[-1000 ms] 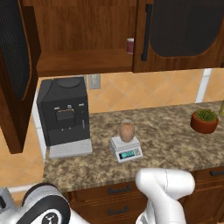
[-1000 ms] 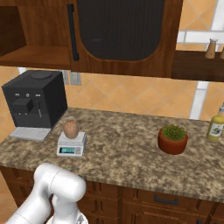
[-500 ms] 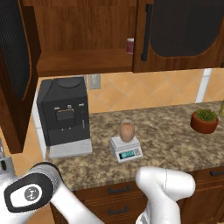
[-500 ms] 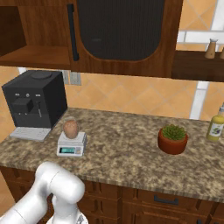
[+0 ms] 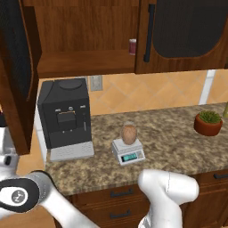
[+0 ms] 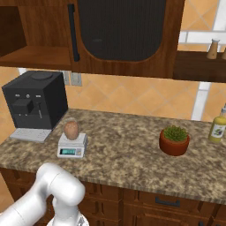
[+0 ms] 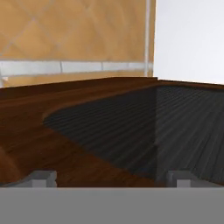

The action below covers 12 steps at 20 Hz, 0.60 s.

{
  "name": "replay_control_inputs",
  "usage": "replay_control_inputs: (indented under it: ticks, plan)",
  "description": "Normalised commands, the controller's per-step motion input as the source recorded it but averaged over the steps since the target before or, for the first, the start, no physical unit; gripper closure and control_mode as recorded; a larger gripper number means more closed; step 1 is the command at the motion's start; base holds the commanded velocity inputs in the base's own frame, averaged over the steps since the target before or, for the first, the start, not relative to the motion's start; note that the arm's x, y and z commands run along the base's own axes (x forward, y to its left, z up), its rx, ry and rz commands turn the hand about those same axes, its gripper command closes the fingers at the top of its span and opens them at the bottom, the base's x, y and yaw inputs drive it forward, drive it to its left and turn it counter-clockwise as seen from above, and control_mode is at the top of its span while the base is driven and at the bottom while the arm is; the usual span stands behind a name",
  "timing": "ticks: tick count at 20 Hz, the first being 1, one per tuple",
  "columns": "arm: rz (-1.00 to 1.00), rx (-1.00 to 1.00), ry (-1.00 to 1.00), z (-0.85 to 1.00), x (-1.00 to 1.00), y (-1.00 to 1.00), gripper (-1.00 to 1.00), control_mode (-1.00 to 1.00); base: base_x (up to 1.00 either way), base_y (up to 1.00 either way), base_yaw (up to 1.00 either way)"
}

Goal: Pick the honey bottle and place it on the digital scale for weighing, and close the cabinet.

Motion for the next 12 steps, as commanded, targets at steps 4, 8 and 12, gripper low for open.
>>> replay_control_inputs:
  ticks: [4, 8, 12]
  plan:
    - [-0.27, 0.49, 0.2, 0.45, 0.4, -0.99, -1.0, -1.0, 0.0, 0.0, 0.0]
    - [-0.19, 0.48, 0.23, 0.62, 0.26, -1.0, -1.0, -1.0, 0.0, 0.0, 0.0]
    - [-0.09, 0.45, 0.3, 0.53, 0.4, -1.0, -1.0, -1.0, 0.0, 0.0, 0.0]
